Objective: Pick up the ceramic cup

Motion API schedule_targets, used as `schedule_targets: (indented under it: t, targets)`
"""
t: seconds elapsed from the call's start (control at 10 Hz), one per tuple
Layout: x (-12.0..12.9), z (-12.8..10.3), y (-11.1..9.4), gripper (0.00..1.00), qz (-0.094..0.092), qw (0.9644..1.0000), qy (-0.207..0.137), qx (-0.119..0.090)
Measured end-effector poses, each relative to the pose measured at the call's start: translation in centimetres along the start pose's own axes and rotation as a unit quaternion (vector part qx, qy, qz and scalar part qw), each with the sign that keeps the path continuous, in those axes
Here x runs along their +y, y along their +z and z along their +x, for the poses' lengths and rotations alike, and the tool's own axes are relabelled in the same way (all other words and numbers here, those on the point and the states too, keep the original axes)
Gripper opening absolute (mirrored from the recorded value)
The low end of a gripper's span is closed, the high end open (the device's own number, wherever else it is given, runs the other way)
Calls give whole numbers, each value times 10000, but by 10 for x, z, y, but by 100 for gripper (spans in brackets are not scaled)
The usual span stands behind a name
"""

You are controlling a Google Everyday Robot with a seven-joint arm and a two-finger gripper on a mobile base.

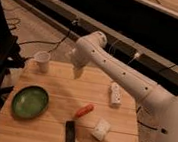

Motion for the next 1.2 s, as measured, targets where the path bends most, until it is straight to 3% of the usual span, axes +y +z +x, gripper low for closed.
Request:
schedule_targets:
  t: [0.3, 0.7, 1.2]
  targets:
    - [-1, 0, 7, 80, -71, 9999, -60, -44]
    - [-35, -23, 55, 80, -354, 9971, -606, -280]
    - [-83, -48, 99, 80, -427, 9923, -1000, -586]
